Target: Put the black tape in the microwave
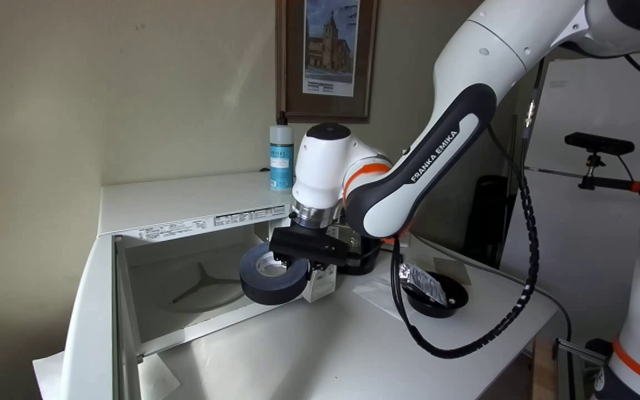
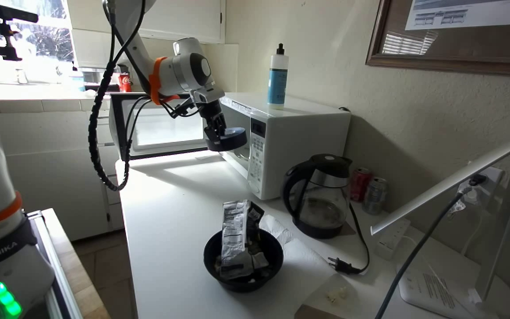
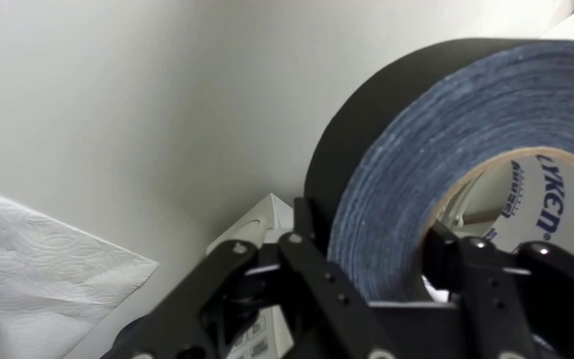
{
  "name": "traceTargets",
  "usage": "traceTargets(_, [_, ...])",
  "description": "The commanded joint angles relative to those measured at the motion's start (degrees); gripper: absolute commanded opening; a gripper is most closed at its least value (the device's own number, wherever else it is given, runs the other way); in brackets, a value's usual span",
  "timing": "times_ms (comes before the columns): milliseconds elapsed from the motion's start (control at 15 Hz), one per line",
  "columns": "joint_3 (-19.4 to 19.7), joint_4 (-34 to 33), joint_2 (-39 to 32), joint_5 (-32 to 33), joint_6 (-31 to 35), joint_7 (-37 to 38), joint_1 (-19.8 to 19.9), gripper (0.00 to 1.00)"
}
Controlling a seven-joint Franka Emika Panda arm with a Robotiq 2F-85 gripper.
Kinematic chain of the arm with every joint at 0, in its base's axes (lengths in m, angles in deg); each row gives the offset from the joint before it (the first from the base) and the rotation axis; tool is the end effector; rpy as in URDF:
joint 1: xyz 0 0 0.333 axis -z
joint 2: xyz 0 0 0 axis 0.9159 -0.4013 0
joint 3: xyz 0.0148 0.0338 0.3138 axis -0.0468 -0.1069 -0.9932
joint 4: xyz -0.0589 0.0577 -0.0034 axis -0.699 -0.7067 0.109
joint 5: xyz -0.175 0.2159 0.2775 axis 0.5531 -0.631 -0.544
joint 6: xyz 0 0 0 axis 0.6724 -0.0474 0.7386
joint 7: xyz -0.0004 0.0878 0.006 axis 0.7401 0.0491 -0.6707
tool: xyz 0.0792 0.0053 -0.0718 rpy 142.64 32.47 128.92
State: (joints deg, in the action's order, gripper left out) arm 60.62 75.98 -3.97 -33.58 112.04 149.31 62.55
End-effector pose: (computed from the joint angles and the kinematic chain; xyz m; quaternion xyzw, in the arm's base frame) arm 0.5338 0.1350 0.2947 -0.8699 0.4560 -0.1880 0.0046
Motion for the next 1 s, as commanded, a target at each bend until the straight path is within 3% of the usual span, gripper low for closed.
traceTargets(0, [1.2,-3.5,-3.2,6.7,-0.1,7.7,-2.6,0.23])
traceTargets(533, [6.3,-12.8,-10.5,28.2,-3.7,29.1,-10.5,0.23])
traceTargets(933, [7.7,-20.5,-16.6,38.3,-9.7,32.9,-14.4,0.23])
